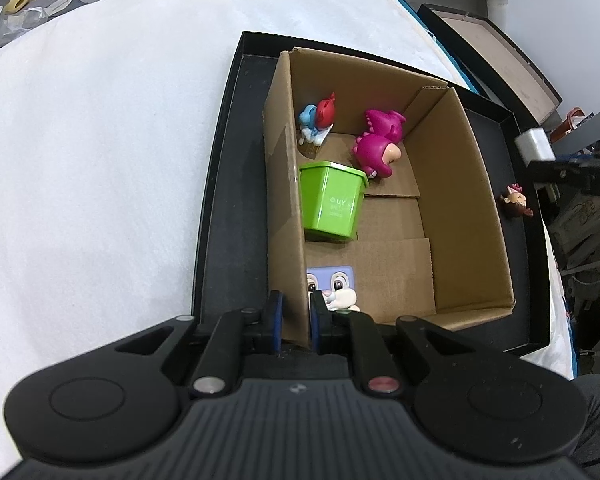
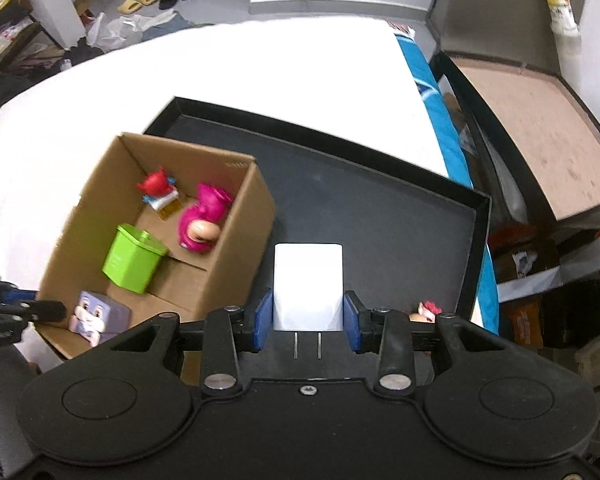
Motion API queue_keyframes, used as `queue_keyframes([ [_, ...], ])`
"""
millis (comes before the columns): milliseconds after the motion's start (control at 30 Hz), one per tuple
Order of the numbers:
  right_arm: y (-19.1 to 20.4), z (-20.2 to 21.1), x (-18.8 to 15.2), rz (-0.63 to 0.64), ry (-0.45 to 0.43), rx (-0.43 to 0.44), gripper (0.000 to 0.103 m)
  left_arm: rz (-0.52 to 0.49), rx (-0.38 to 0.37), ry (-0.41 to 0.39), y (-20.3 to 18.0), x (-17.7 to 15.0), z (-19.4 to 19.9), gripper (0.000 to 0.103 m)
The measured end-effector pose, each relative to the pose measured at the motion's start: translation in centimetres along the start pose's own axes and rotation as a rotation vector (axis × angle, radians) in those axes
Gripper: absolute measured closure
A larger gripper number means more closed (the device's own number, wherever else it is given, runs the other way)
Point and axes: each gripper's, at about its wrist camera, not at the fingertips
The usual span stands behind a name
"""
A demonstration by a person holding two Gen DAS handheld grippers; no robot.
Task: Organize rigid objects
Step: 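Lift the white charger with the right gripper and carry it over the box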
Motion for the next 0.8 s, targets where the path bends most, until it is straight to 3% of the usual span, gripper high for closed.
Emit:
queue_keyframes([
  [400, 4.0, 1.5, 2.5, 0.064, -0.037, 0.040, 0.066, -0.006, -0.013, 0.000, 0.3, 0.0, 0.0, 0.090],
  [800, 8.0, -0.3, 3.2, 0.136, 0.006, 0.051, 0.066, -0.006, -0.033, -0.002, 0.7, -0.1, 0.1, 0.090],
])
Point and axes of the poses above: each gripper's, at about its wrist camera, not at the fingertips, and z roughly against the way its jaws point, y to its left, x to its top, and after that the axes turned 7 degrees about y, right-handed
